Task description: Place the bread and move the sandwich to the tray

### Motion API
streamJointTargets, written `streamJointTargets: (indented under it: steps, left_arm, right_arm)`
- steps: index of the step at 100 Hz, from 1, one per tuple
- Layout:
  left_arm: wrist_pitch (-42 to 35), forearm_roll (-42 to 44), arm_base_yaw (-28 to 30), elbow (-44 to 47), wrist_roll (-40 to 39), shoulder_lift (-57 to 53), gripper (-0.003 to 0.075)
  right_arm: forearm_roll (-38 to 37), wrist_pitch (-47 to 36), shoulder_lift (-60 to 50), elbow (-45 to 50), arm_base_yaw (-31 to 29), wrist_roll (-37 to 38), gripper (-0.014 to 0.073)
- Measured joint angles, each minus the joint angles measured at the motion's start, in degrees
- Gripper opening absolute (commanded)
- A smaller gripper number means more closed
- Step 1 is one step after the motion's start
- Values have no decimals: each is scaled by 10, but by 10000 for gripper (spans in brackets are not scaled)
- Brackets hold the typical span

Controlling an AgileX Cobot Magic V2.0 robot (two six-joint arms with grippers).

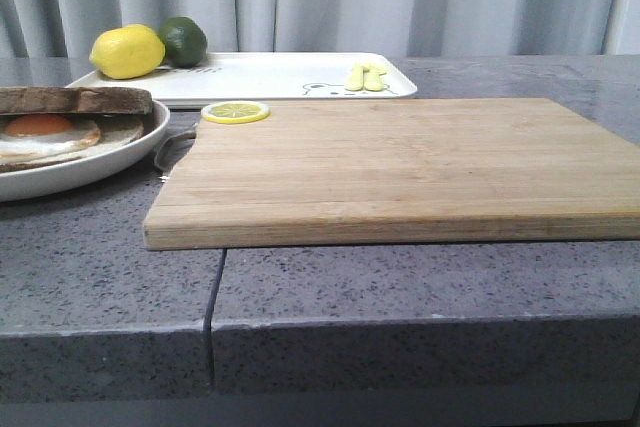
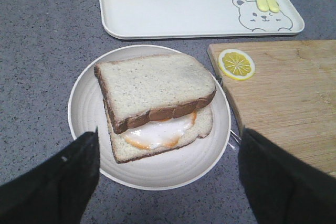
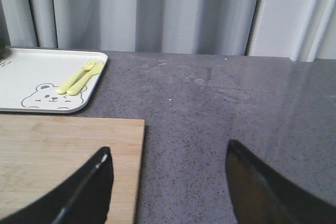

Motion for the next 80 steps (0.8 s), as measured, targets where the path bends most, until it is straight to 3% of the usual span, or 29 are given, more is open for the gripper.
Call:
streamJointTargets:
  steps: [80]
  left_arm:
    - [0, 0, 0, 0, 0, 0, 513]
  right_arm:
    - [-5, 11, -27, 6, -1, 0, 469]
